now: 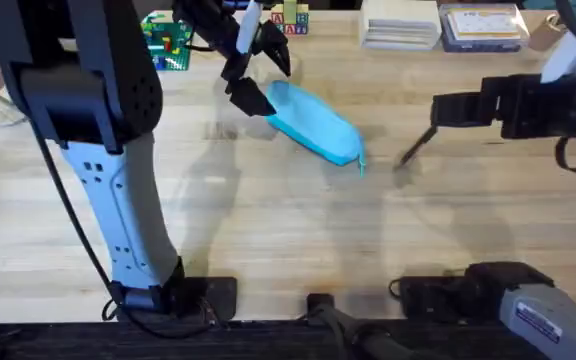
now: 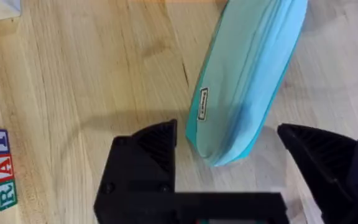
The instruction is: Unzip the bag, pick up the pens from the table one at a time and place them inside, then zip the bag closed.
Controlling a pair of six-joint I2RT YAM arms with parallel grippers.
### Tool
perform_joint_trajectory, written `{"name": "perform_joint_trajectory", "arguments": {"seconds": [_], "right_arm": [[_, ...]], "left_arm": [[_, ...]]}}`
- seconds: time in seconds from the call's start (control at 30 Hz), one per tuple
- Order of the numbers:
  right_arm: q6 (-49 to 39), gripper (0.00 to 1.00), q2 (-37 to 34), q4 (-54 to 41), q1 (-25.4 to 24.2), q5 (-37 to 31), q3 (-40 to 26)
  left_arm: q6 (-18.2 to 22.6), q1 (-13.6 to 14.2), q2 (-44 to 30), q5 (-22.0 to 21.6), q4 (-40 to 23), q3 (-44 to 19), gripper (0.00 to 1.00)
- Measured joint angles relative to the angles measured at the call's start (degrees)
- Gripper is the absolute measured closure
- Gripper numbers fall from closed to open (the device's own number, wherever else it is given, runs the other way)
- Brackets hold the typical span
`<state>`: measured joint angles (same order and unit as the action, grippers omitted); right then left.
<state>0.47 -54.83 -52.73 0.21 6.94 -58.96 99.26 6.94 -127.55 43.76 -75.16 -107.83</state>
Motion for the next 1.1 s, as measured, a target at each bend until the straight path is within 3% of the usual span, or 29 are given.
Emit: {"name": "perform_joint_trajectory", "arguments": {"seconds": [0.2,0.27,0.4,0.43,1.1], "right_arm": [[0.00,0.004,0.00,0.00,0.00,0.00,0.00],[0.00,0.005,0.00,0.00,0.00,0.00,0.00],[0.00,0.004,0.02,0.00,0.00,0.00,0.00],[0.00,0.004,0.00,-0.01,0.00,0.00,0.00],[-0.04,0.004,0.00,-2.85,0.00,0.64,0.00]], "left_arm": [[-0.03,0.00,0.00,0.01,-0.01,0.00,0.011],[-0.07,0.00,0.00,0.08,0.02,0.00,0.277],[0.04,0.00,0.00,0.08,0.02,0.00,0.906],[0.18,0.00,-0.01,0.09,0.00,0.00,0.940],[0.20,0.07,-0.02,0.04,0.00,0.01,0.957]]}}
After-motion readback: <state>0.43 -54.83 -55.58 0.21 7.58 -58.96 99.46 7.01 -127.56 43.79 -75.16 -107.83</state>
